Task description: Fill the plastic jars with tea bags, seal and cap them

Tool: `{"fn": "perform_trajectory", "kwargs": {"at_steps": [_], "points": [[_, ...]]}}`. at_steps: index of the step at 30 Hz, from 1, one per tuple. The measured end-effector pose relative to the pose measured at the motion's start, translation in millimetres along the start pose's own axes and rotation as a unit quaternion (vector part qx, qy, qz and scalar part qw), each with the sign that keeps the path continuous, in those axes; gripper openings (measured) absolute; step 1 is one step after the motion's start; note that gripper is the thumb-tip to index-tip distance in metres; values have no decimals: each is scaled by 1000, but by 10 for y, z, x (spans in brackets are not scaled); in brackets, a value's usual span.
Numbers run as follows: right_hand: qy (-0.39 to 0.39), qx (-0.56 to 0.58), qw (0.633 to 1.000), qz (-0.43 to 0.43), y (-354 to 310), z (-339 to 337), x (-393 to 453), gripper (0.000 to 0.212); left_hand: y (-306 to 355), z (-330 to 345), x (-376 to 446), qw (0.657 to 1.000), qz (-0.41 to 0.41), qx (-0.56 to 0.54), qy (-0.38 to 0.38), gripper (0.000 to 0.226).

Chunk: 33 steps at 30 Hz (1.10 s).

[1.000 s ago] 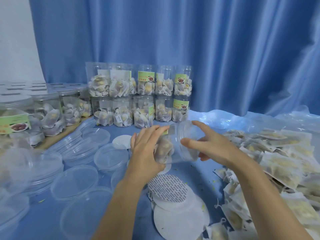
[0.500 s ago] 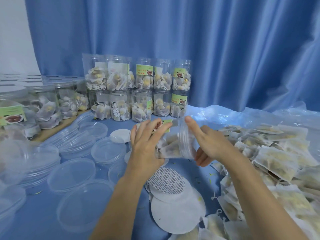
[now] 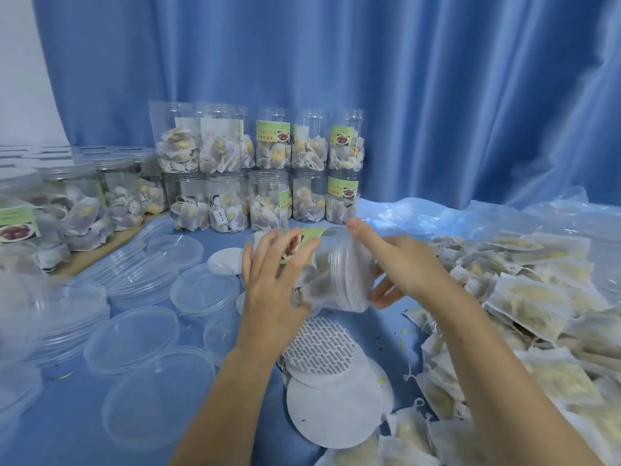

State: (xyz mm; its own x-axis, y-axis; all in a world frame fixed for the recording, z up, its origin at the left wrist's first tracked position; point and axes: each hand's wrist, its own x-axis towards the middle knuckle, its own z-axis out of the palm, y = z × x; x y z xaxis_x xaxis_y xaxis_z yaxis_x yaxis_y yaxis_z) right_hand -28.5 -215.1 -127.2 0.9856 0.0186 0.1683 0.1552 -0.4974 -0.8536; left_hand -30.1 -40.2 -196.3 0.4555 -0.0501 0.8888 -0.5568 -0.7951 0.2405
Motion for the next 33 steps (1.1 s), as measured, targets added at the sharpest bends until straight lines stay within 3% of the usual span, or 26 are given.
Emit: {"fn": "perform_trajectory", "kwargs": {"at_steps": [3,5,7,13,16,19,21,23,25,28,33], "points": [[-47,18,993,-104,19,-94,-2,89,17,27,36,999,-31,-21,11,93],[-78,-35,980,-178,5,-89,-28,97,31,31,67,998,-41,-43,30,90],[-41,-98,970,-220,-17,-19,-47,97,48,29,73,997,-42,-55,42,86],[68,-175,957,-222,-31,99,-51,86,157,6,72,994,-93,-48,14,84],[83,-105,969,-205,-116,154,-52,96,240,-62,157,988,-141,-59,26,87],[73,96,972,-202,-260,229,-89,119,331,-234,287,948,-253,-189,45,100],[49,187,961,-198,-337,276,-146,105,347,-390,366,911,-294,-286,34,104],[7,196,960,-199,-426,305,-218,72,365,-599,429,900,-303,-315,6,107],[-28,203,955,-212,-545,340,-305,45,390,-881,440,906,-303,-294,-15,105],[-76,202,941,-260,-735,469,-485,37,335,-1391,320,923,-306,-229,-37,91],[-141,189,927,-291,-1140,1087,-816,57,138,-2372,139,931,-335,-119,-79,88]]}}
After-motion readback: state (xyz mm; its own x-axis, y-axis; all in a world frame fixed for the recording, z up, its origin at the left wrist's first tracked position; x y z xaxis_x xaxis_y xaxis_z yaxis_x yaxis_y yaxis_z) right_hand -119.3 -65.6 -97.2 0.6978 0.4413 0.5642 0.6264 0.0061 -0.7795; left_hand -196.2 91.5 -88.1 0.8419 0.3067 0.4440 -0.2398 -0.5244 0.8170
